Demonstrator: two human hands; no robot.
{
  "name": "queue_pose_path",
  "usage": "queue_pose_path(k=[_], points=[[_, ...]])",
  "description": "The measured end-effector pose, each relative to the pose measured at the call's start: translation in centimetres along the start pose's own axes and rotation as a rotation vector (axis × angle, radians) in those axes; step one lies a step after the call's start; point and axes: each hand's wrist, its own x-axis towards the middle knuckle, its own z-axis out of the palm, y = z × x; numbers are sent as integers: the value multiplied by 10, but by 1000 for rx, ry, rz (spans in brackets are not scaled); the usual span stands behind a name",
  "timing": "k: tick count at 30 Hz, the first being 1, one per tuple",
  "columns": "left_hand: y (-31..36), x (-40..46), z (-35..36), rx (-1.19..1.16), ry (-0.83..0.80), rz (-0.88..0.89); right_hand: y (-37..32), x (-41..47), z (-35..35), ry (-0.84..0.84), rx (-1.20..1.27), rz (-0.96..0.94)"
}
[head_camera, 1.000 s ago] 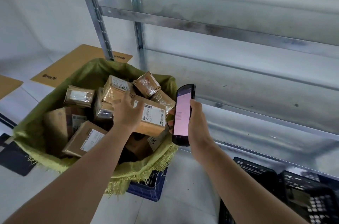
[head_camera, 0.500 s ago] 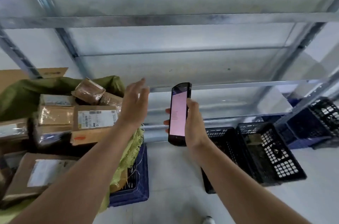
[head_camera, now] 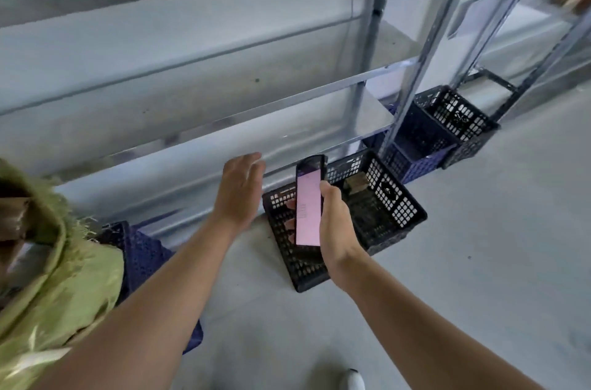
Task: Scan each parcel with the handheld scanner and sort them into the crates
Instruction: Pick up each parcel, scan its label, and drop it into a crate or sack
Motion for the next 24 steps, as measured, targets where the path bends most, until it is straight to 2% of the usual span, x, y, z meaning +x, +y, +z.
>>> queue_pose_path(k=[5, 11, 16, 21, 24], points=[[49, 19, 109, 15, -108, -2, -15, 23, -109, 105, 29, 41], [86, 66, 212, -24, -249, -33, -31, 73, -199, 175, 81, 50], [85, 123, 290, -57, -317, -34, -38, 139, -258, 230, 60, 97], [55, 207, 380, -57, -403, -143, -41, 232, -309, 287, 48, 133], [47, 246, 420, -74, -382, -212, -34, 290, -339, 303, 19, 166]])
